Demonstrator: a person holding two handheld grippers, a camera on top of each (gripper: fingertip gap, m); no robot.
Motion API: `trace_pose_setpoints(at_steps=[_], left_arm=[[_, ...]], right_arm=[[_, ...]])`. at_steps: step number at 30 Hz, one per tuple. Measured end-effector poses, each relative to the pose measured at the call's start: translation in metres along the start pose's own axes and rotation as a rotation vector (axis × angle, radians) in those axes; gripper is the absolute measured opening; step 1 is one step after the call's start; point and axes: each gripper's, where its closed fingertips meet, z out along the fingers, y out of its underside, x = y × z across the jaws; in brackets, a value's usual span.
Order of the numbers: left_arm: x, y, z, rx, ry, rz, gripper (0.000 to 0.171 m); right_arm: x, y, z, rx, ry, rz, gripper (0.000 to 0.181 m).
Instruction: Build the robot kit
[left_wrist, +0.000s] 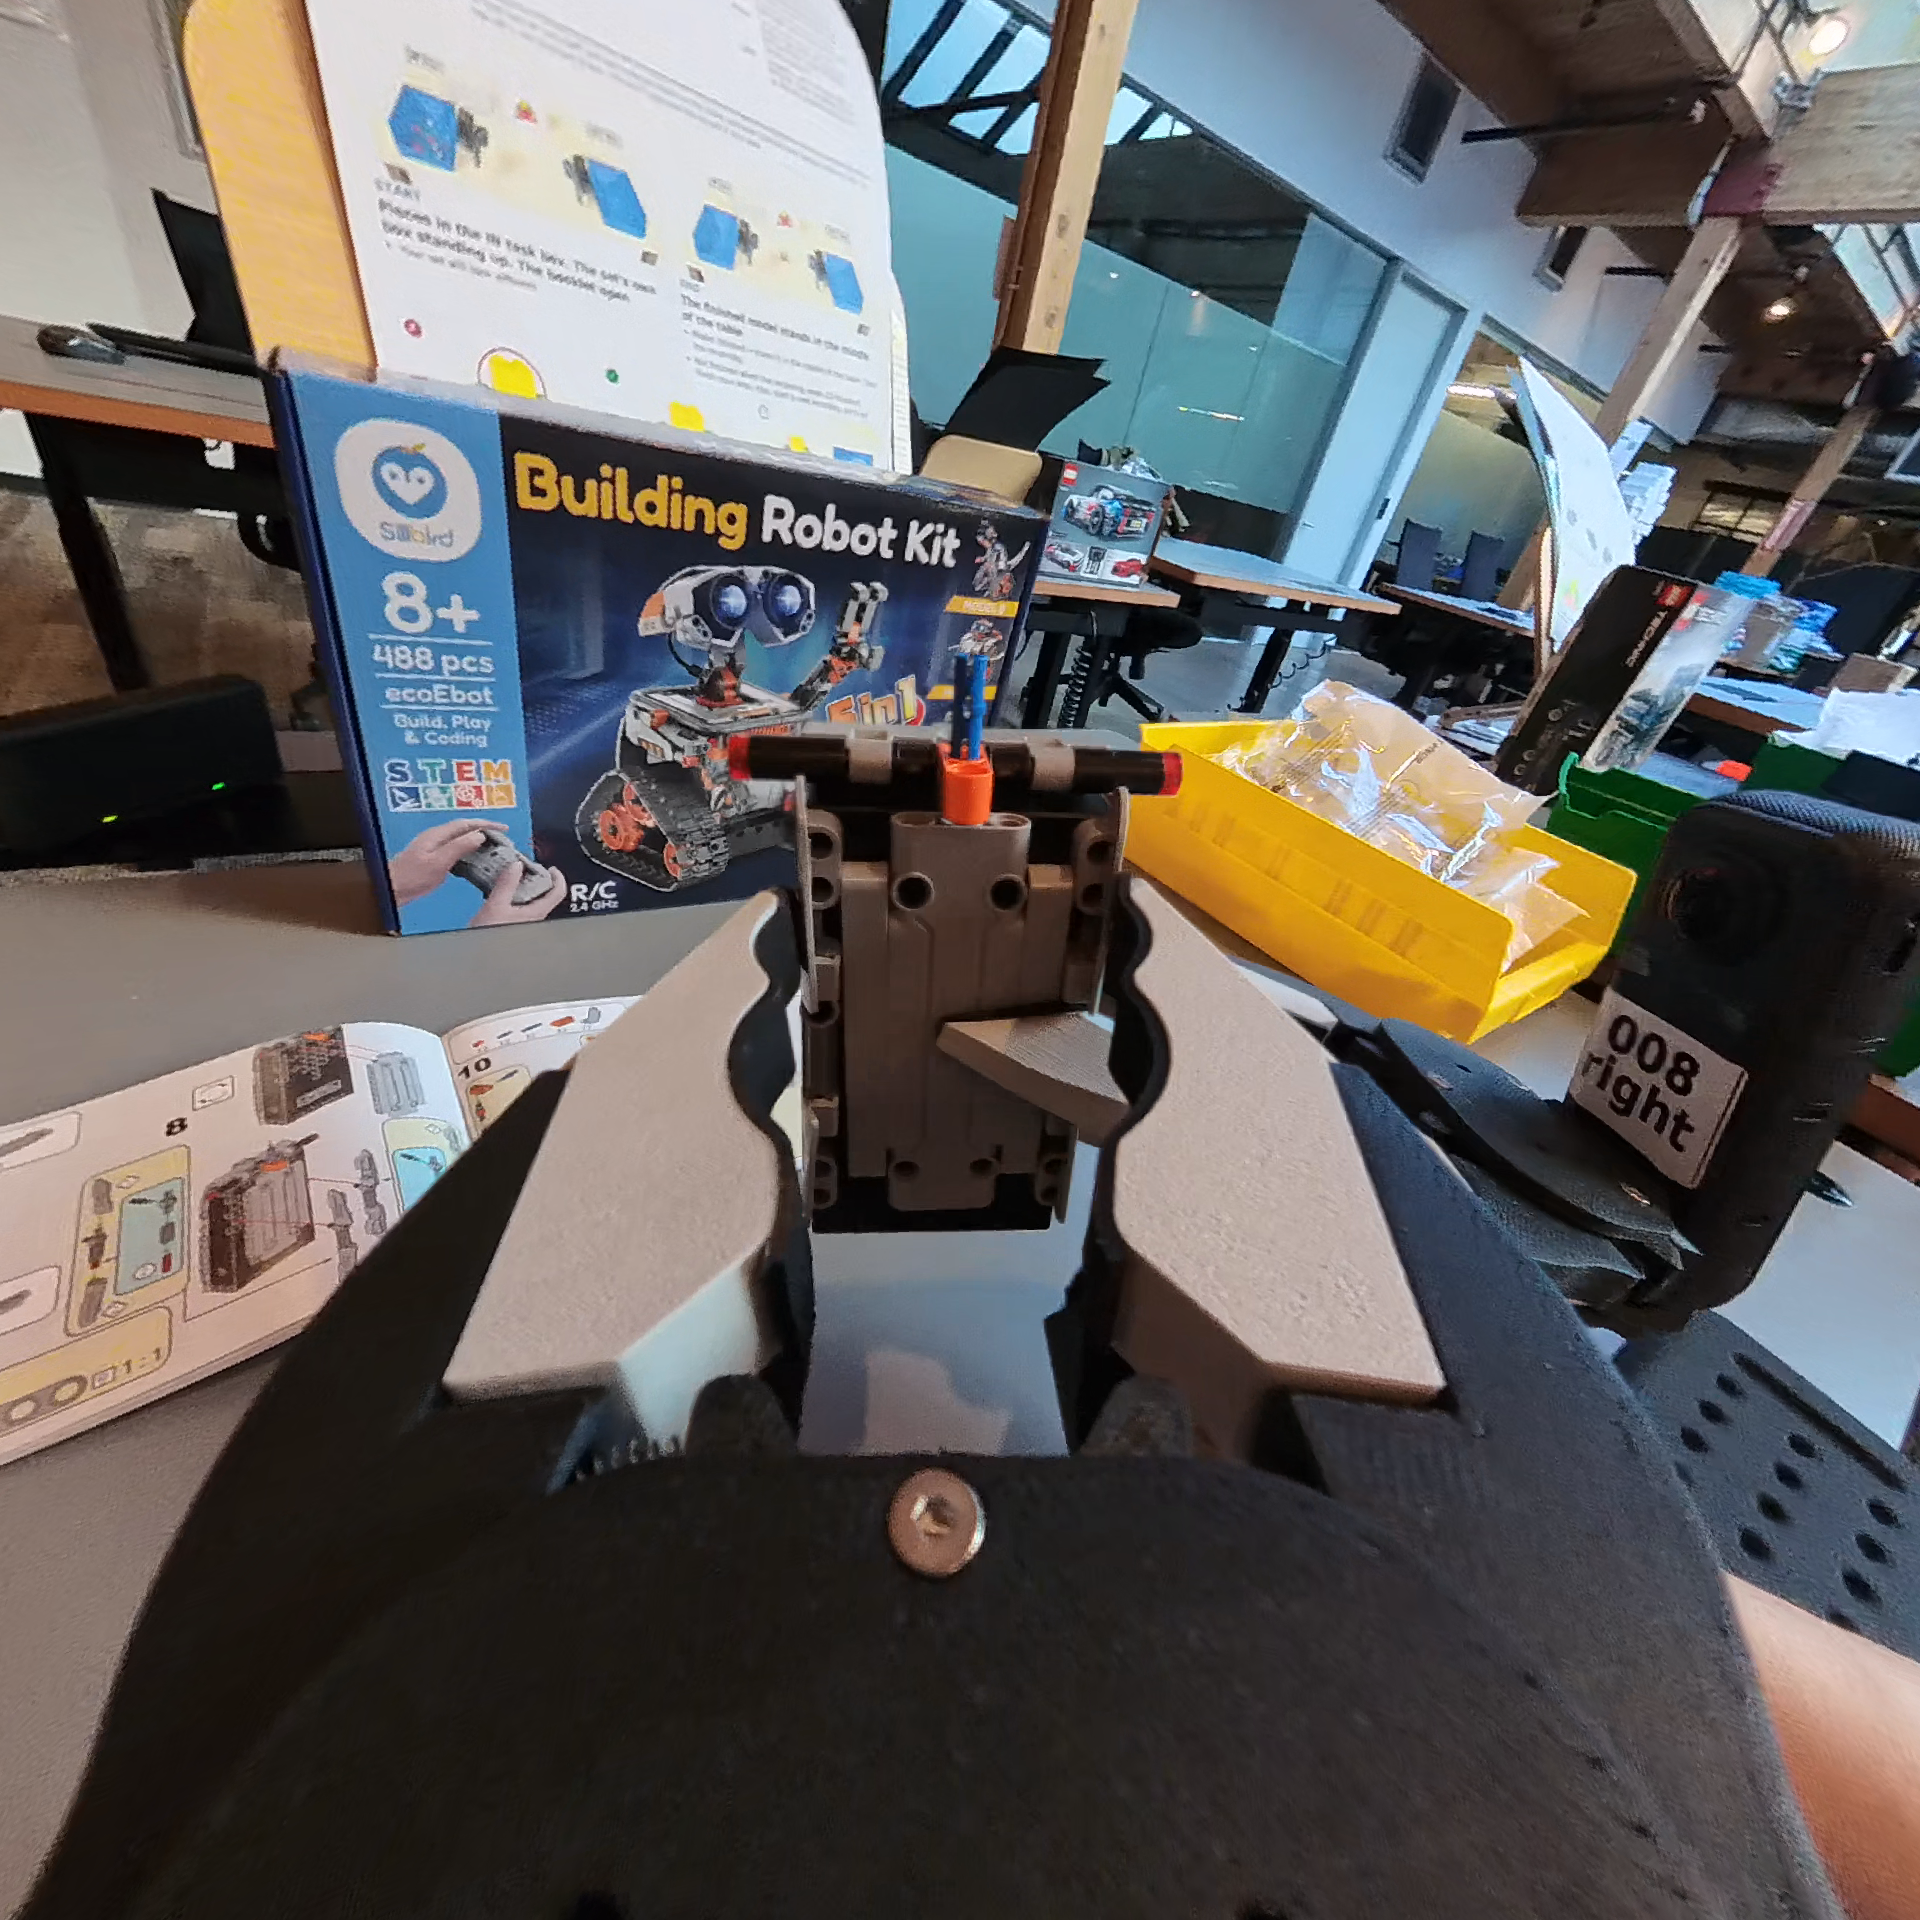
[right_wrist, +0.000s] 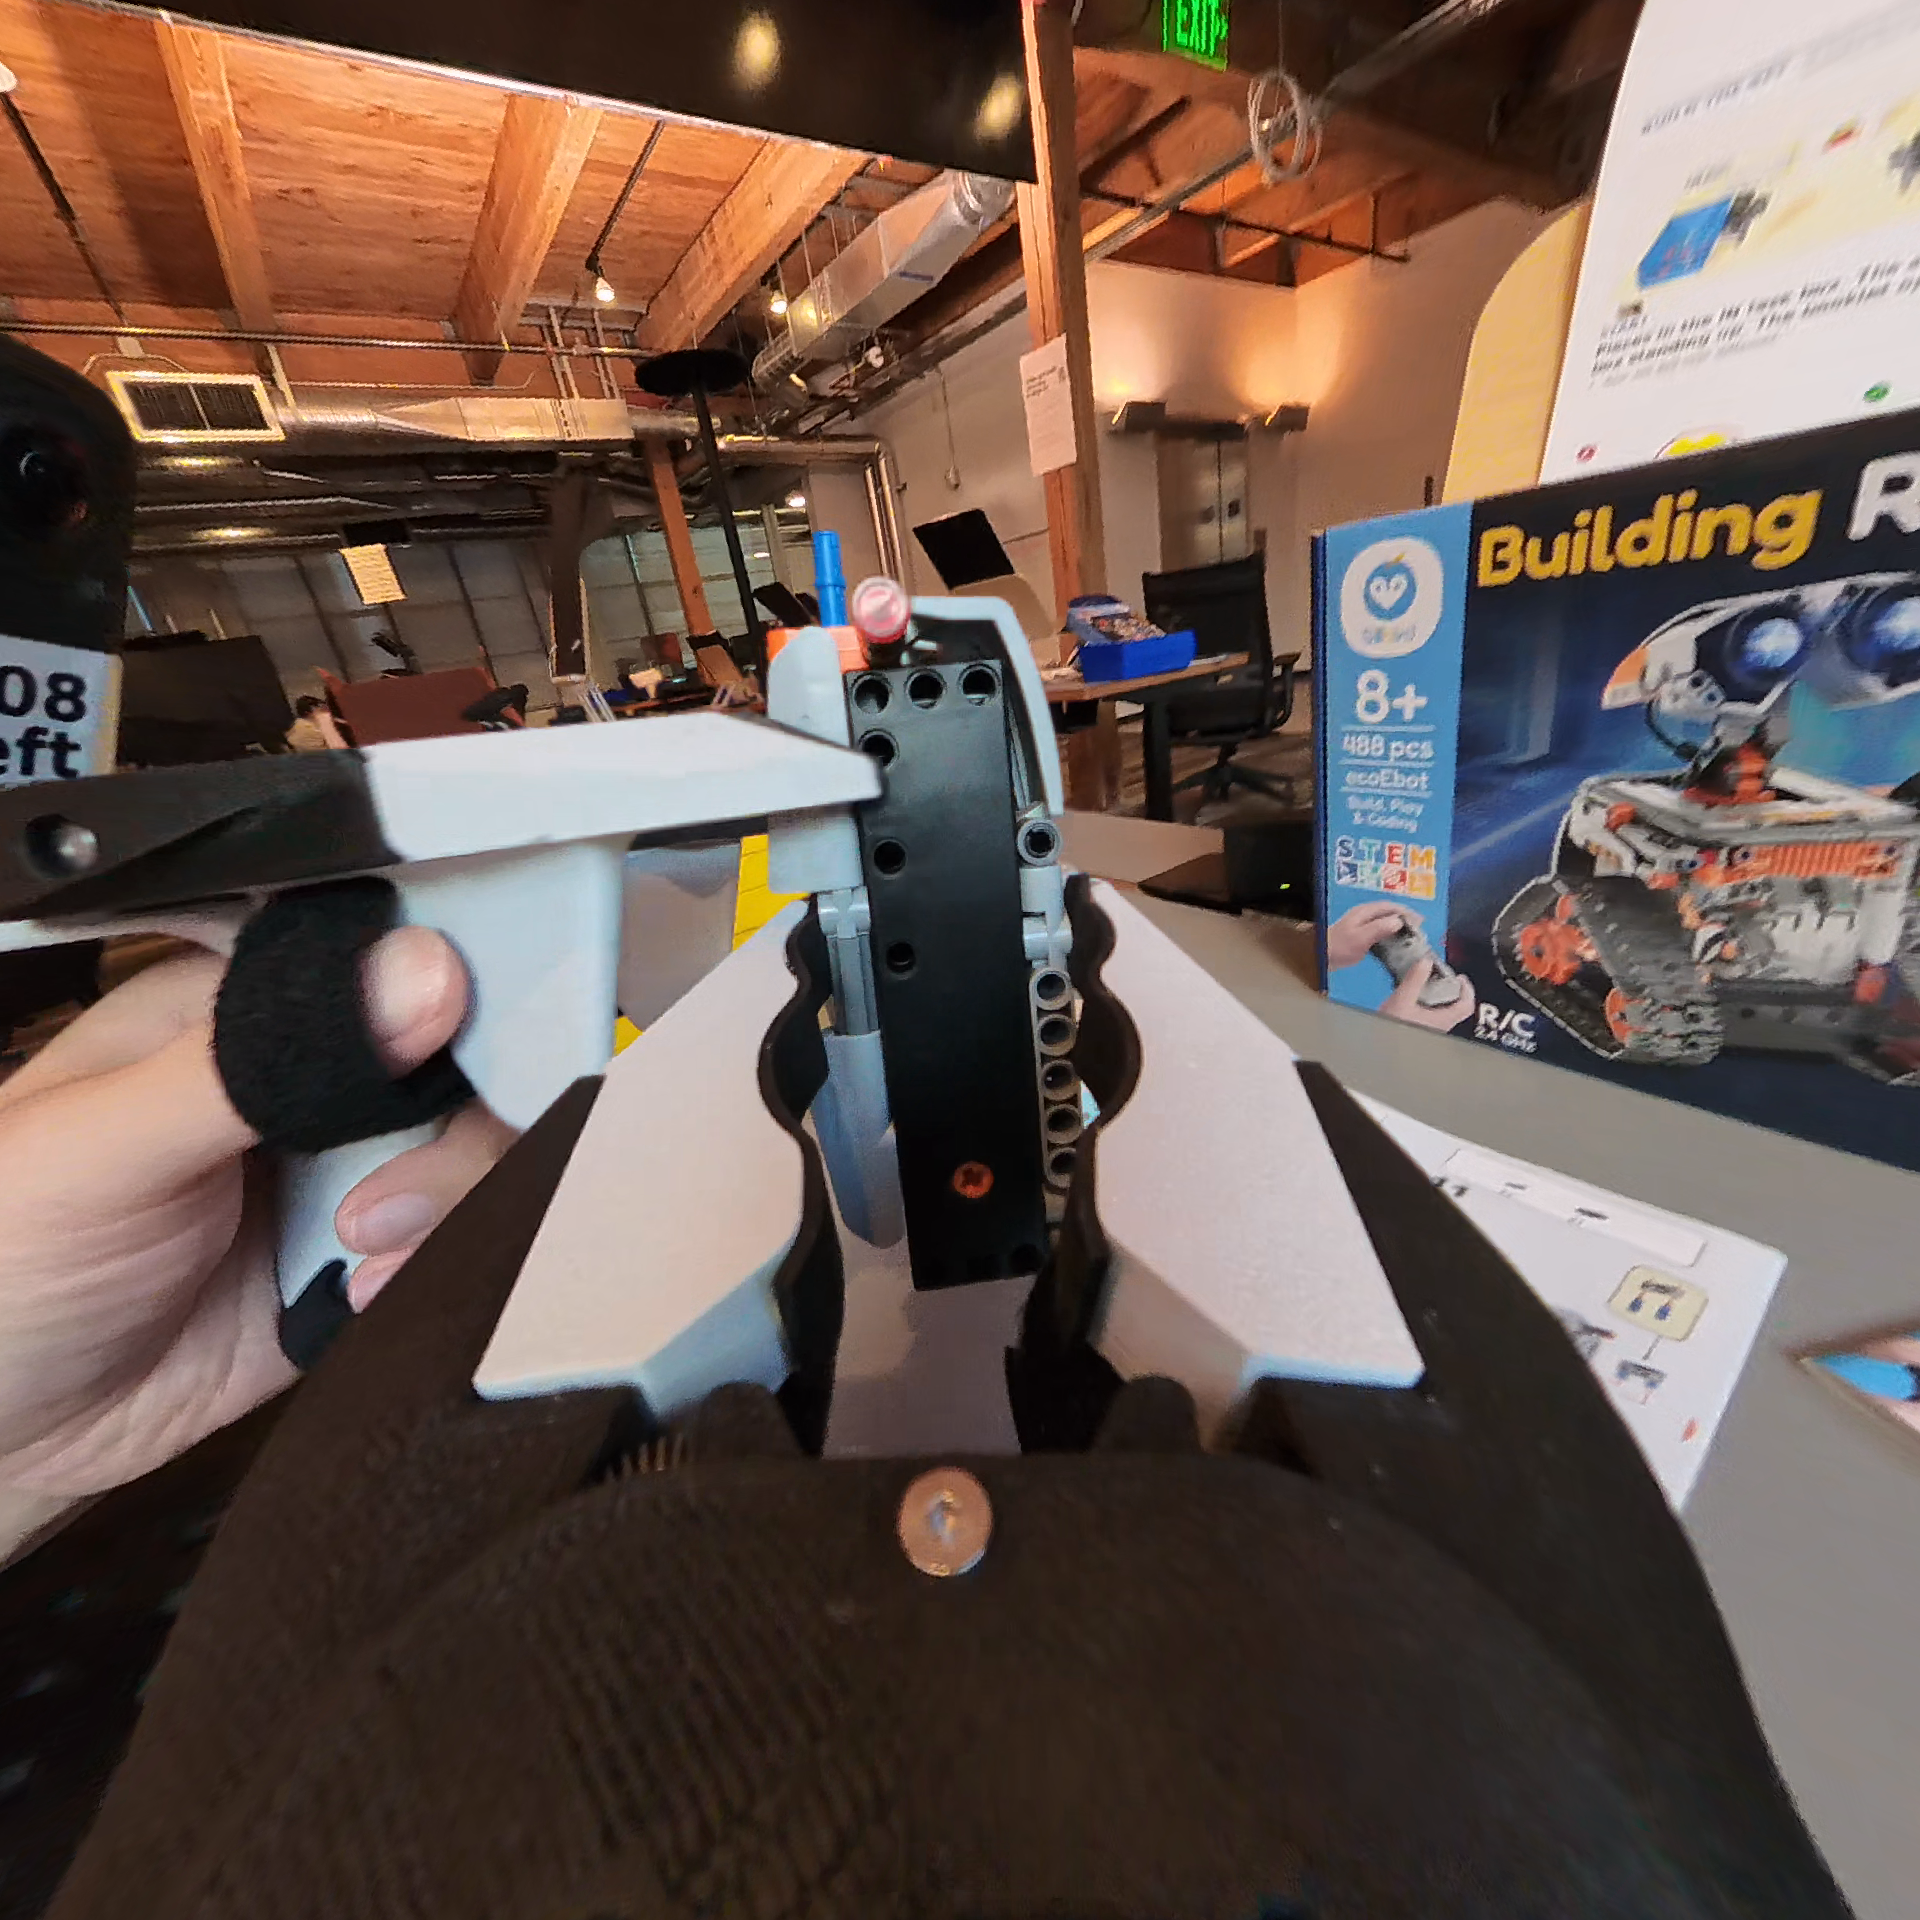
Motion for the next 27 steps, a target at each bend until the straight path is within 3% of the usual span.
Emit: trace_pose_setpoints(at_steps=[5,8,11,13,16,19,21,26,27], left_arm=[[0.004,0.001,0.003,-0.005,0.004,-0.006,0.059],[0.012,-0.004,-0.009,0.007,0.092,-0.045,0.087],[-0.019,-0.026,-0.037,0.119,0.044,-0.103,0.081],[-0.032,-0.035,-0.049,0.152,0.07,-0.104,0.072],[-0.027,-0.012,-0.042,0.031,0.277,-0.084,0.065],[-0.026,0.027,-0.03,-0.183,0.543,-0.183,0.071],[-0.021,0.035,-0.033,-0.265,0.705,-0.286,0.07],[-0.023,0.057,-0.029,-0.338,0.746,-0.267,0.058],[-0.024,0.057,-0.026,-0.333,0.747,-0.279,0.049]], right_arm=[[0.003,-0.002,-0.003,0.012,-0.001,0.017,0.044],[0.014,-0.005,-0.004,0.03,-0.009,0.148,0.044],[0.036,-0.011,-0.013,0.12,-0.072,0.419,0.044],[0.048,-0.012,-0.019,0.15,-0.066,0.474,0.044],[0.03,-0.01,-0.013,0.093,-0.183,0.472,0.044],[0.002,0.012,-0.003,-0.06,-0.306,0.482,0.044],[-0.01,0.026,0.002,-0.13,-0.355,0.493,0.044],[-0.017,0.027,0.013,-0.114,-0.397,0.584,0.044],[-0.017,0.03,0.015,-0.12,-0.396,0.586,0.044]])
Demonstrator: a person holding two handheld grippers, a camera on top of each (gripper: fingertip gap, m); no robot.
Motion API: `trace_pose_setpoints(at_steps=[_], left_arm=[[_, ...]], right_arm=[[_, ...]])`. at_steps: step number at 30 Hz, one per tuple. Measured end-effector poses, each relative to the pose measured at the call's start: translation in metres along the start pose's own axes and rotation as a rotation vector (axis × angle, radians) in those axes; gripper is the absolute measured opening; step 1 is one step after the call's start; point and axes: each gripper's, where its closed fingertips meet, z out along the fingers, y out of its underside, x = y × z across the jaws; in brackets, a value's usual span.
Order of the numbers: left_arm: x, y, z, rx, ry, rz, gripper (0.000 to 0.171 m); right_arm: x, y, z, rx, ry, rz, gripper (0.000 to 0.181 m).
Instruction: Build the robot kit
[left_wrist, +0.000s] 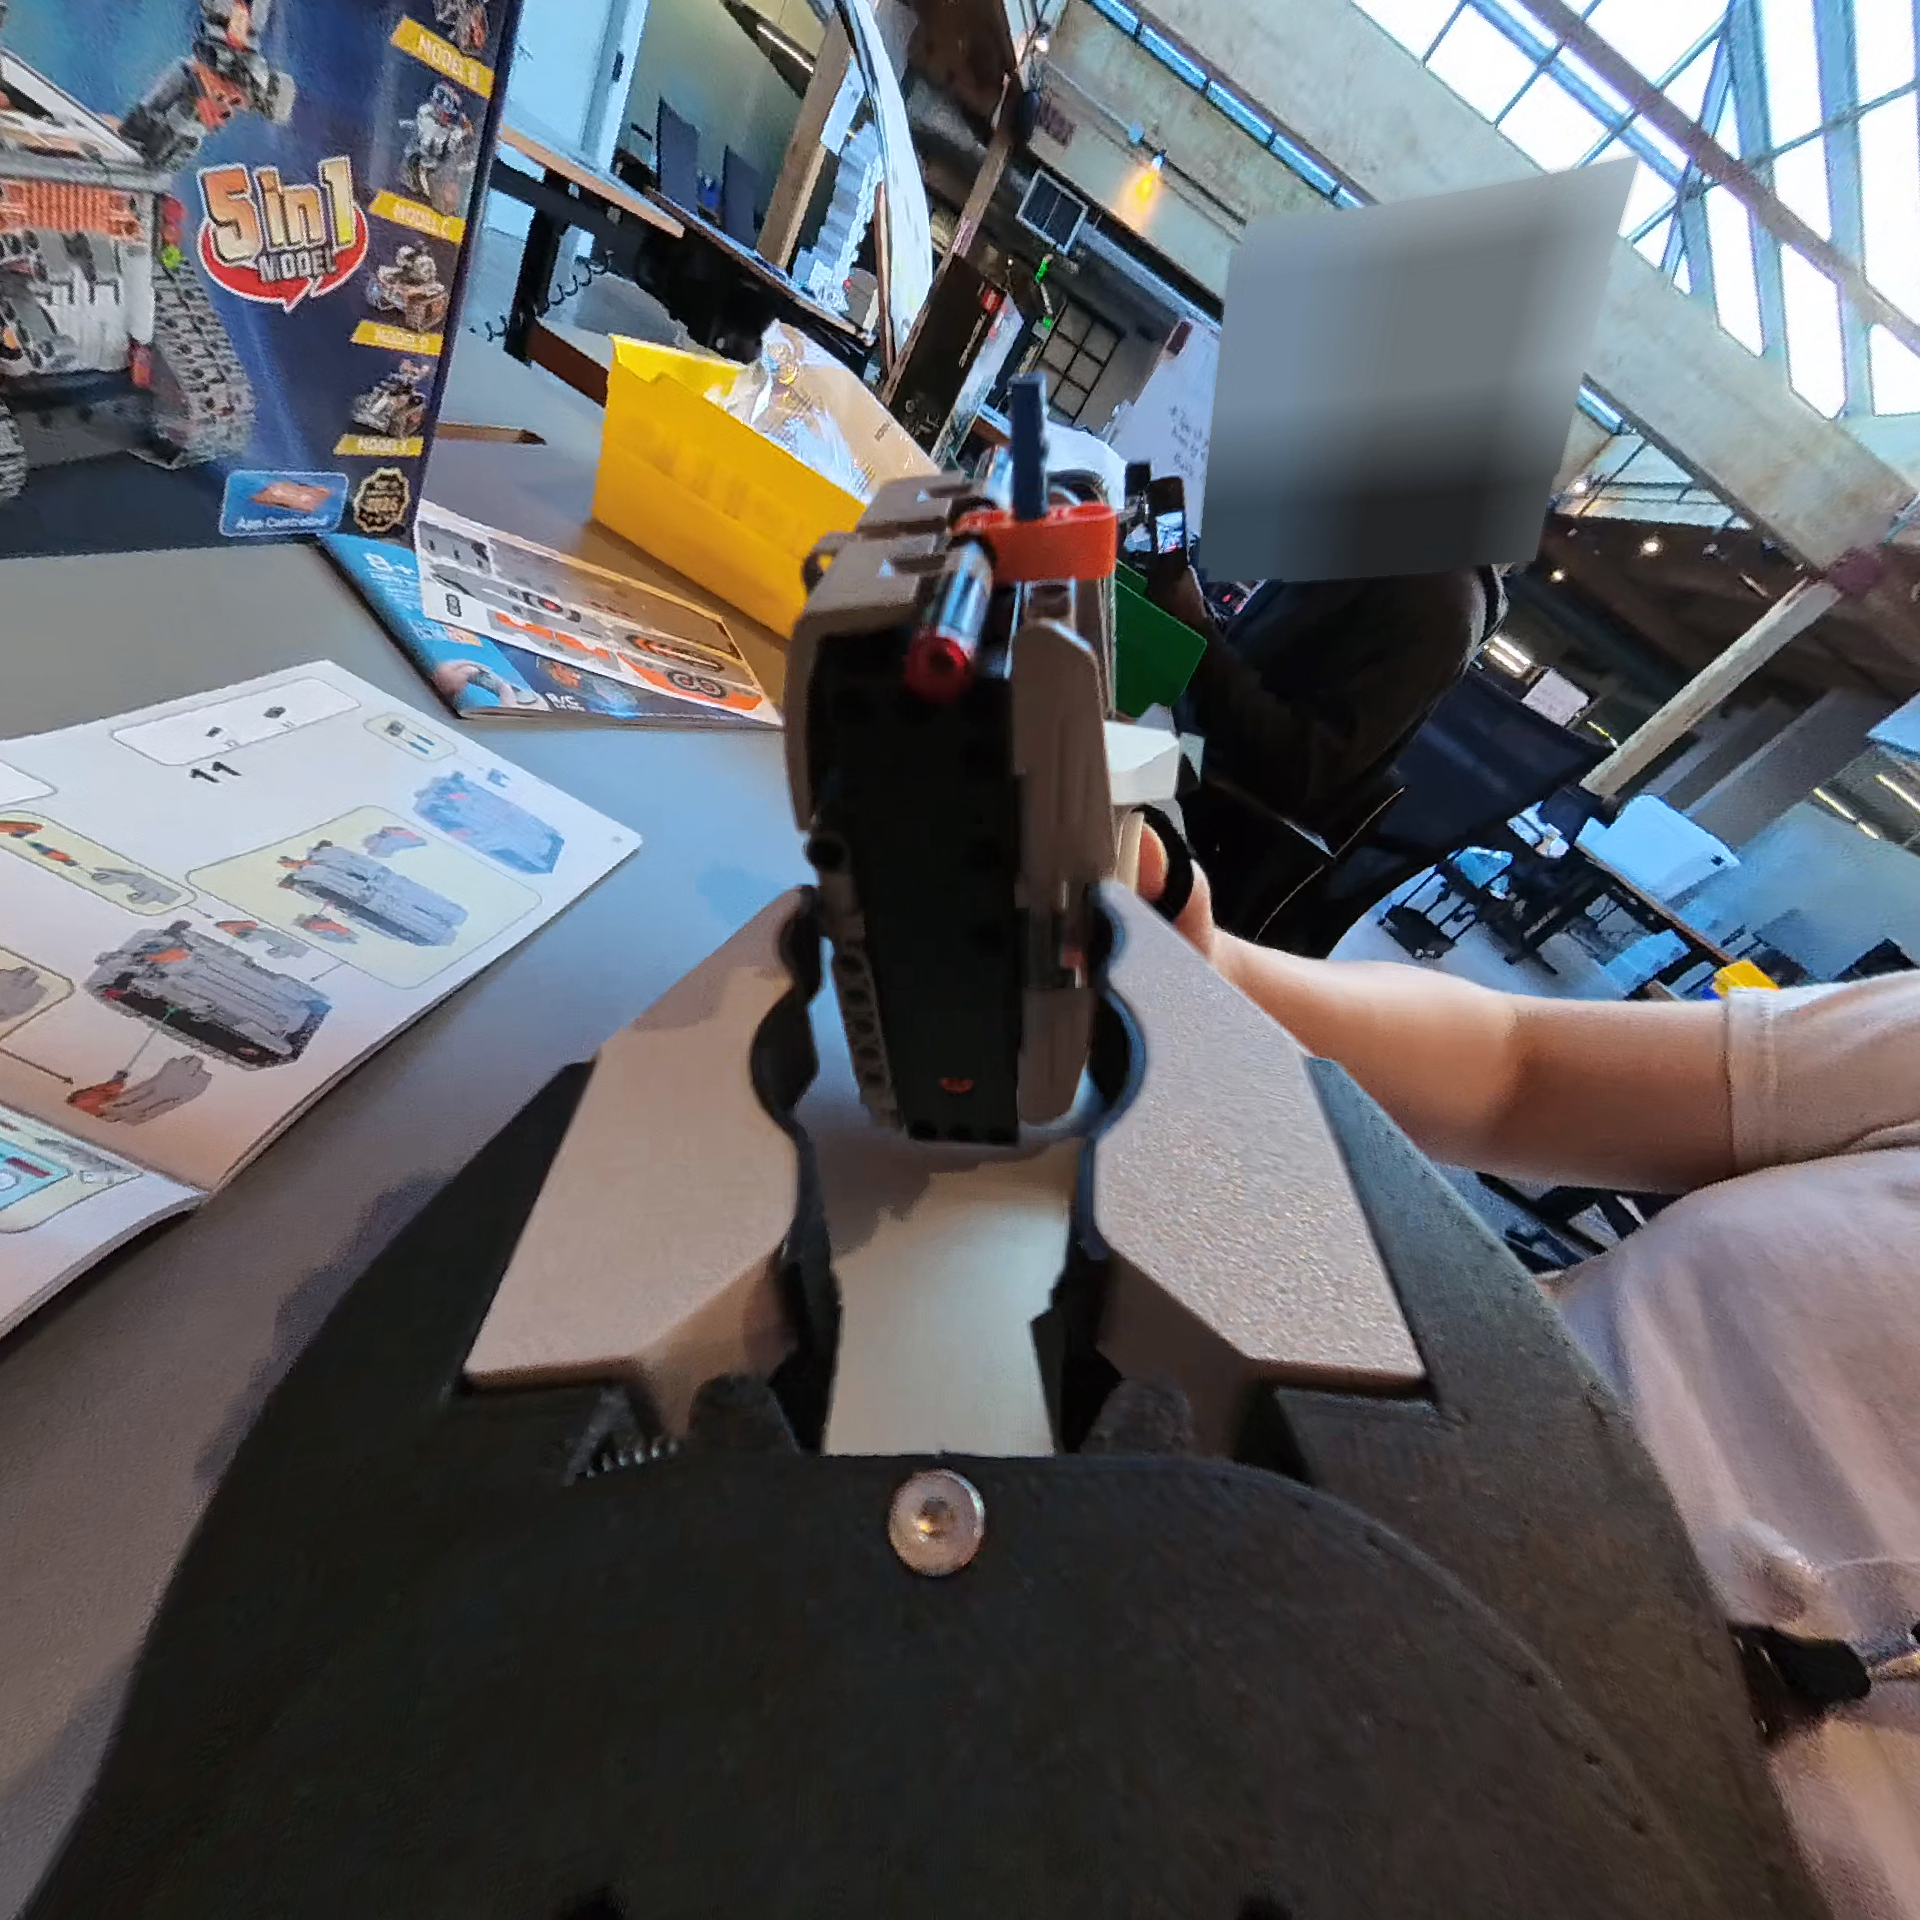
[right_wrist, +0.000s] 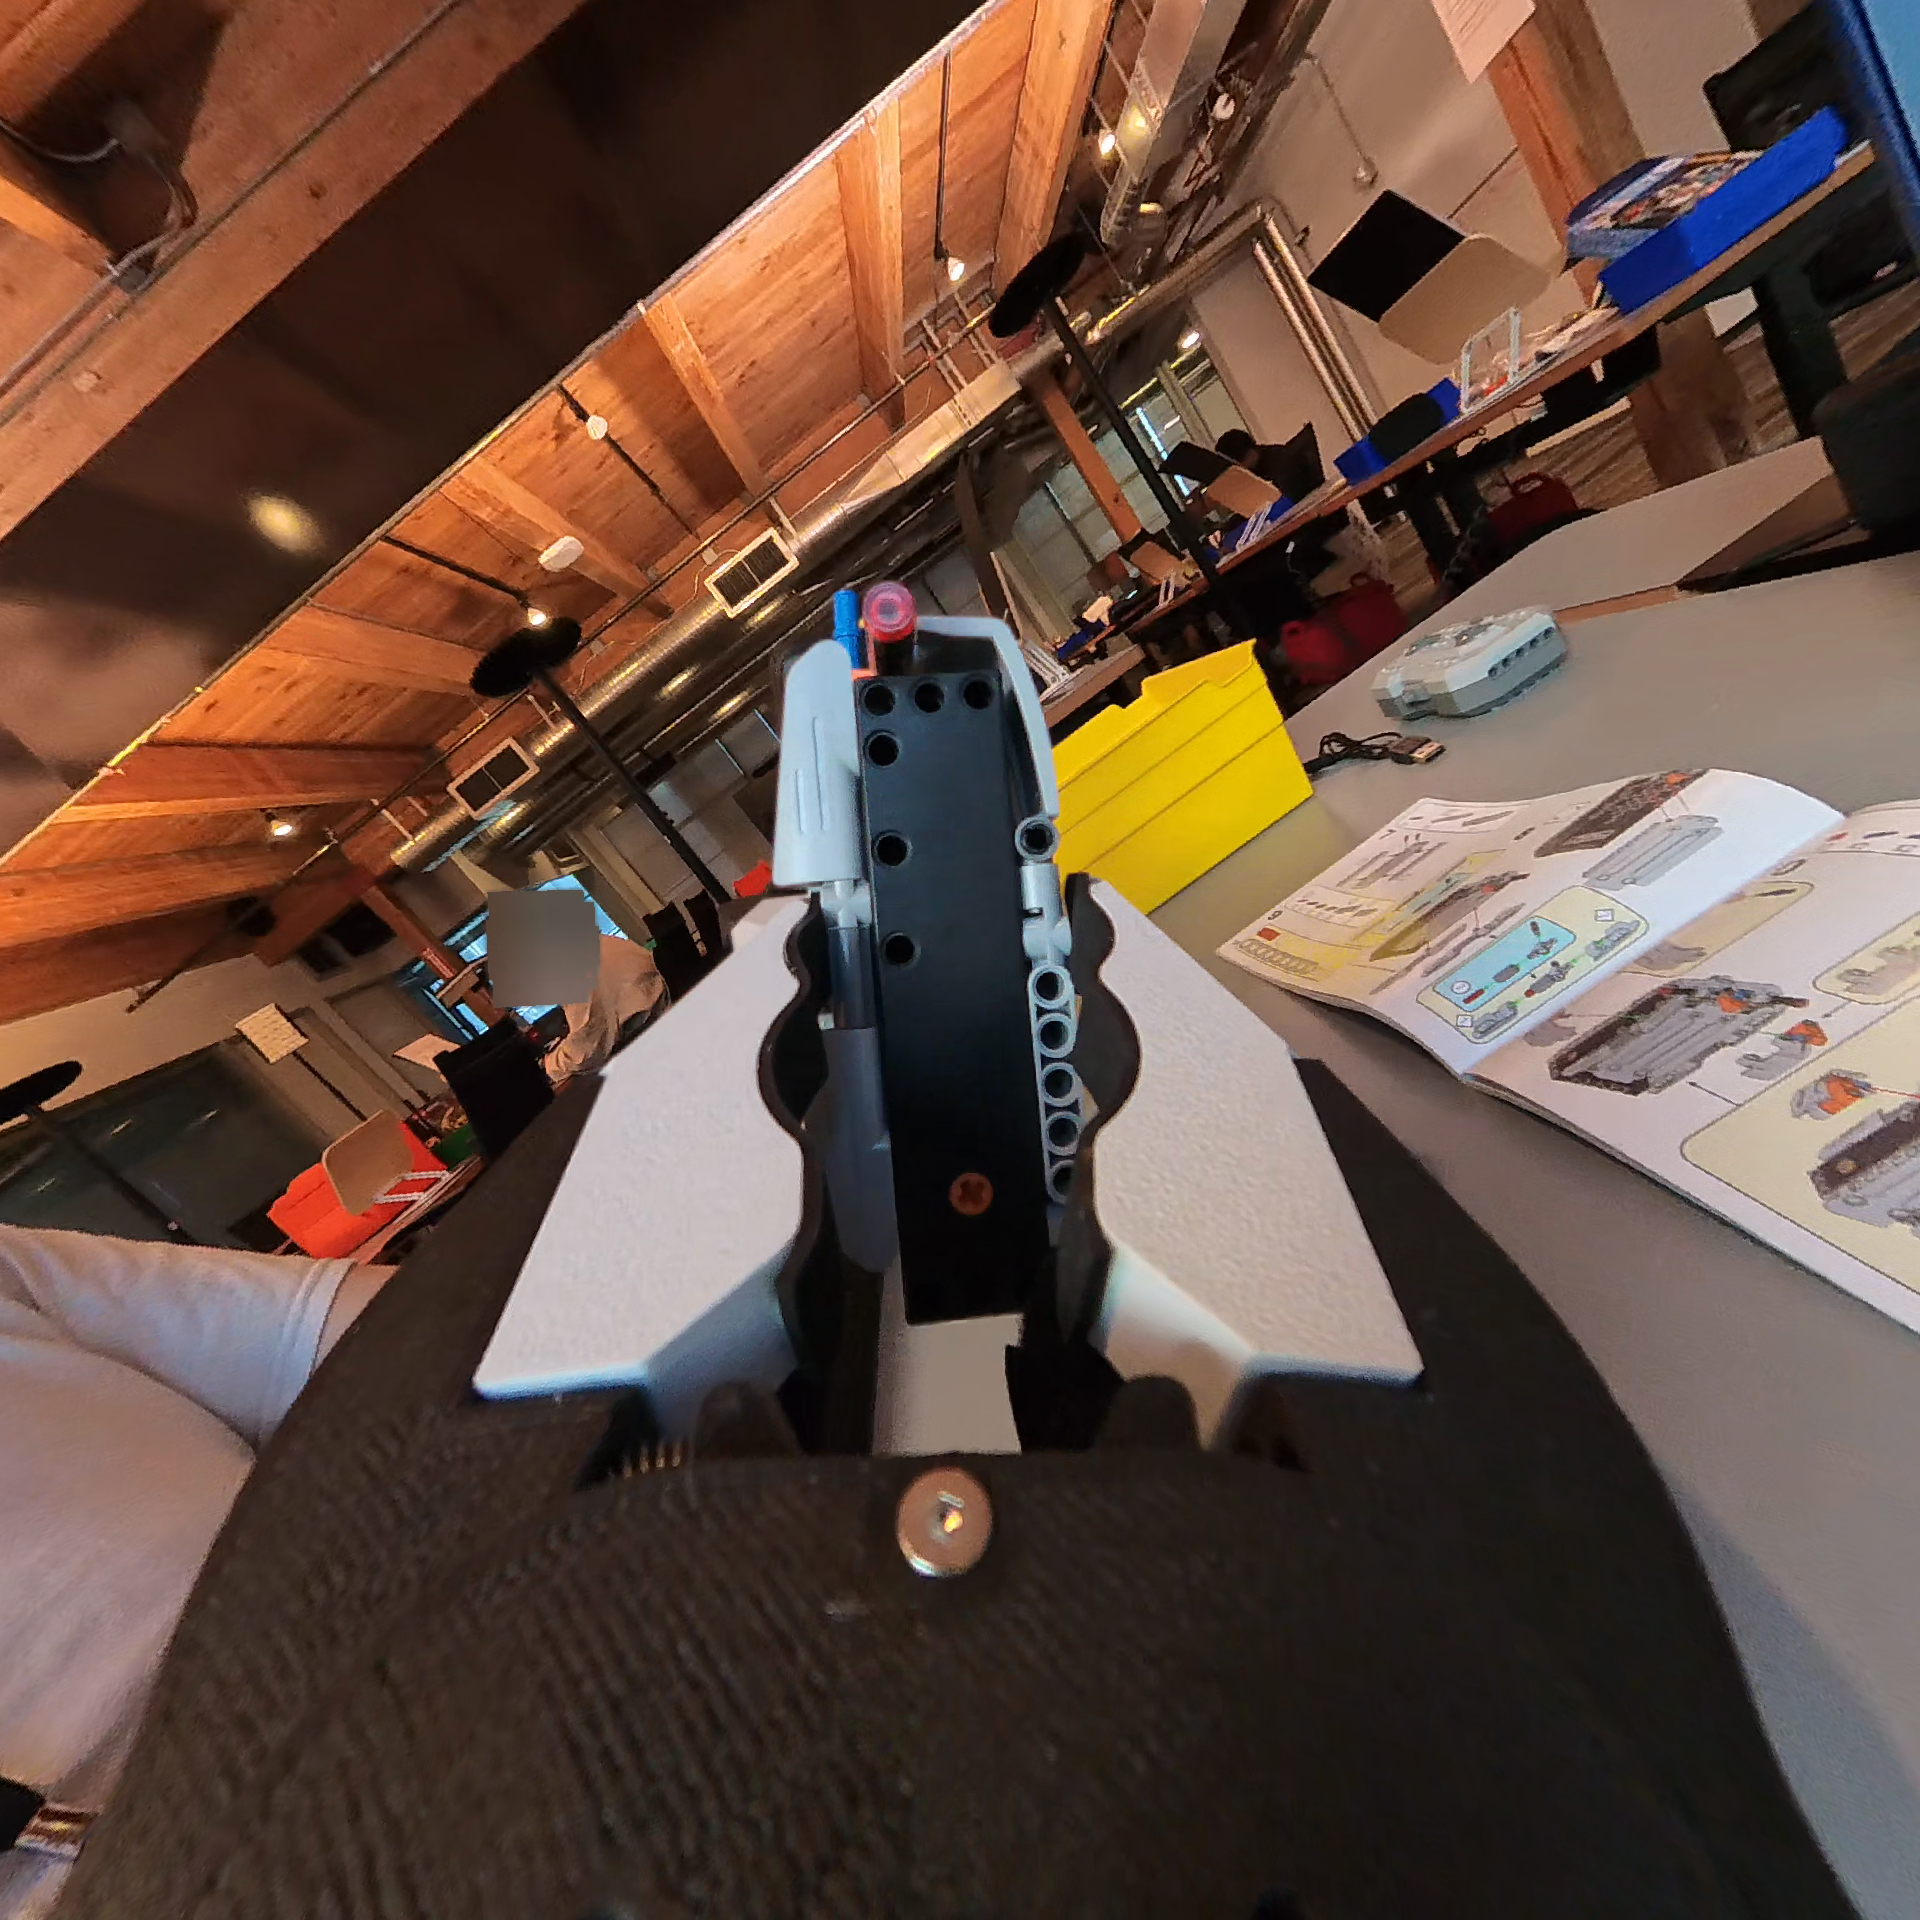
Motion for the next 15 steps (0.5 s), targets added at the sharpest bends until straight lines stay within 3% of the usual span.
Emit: trace_pose_setpoints(at_steps=[7,9,13,15], left_arm=[[-0.007,0.001,-0.003,-0.014,0.019,-0.037,0.043],[-0.004,0.005,-0.003,-0.016,0.047,-0.067,0.043],[-0.007,0.017,-0.005,-0.052,0.002,-0.042,0.043],[-0.01,0.022,-0.006,-0.054,0.008,-0.09,0.043]], right_arm=[[0.006,0.011,0.002,-0.09,-0.044,0.097,0.045],[0.011,0.015,-0.001,-0.18,-0.01,0.093,0.065],[0.019,0.018,-0.016,-0.541,0.111,-0.175,0.083],[0.007,-0.003,-0.017,-0.681,0.17,-0.33,0.089]])
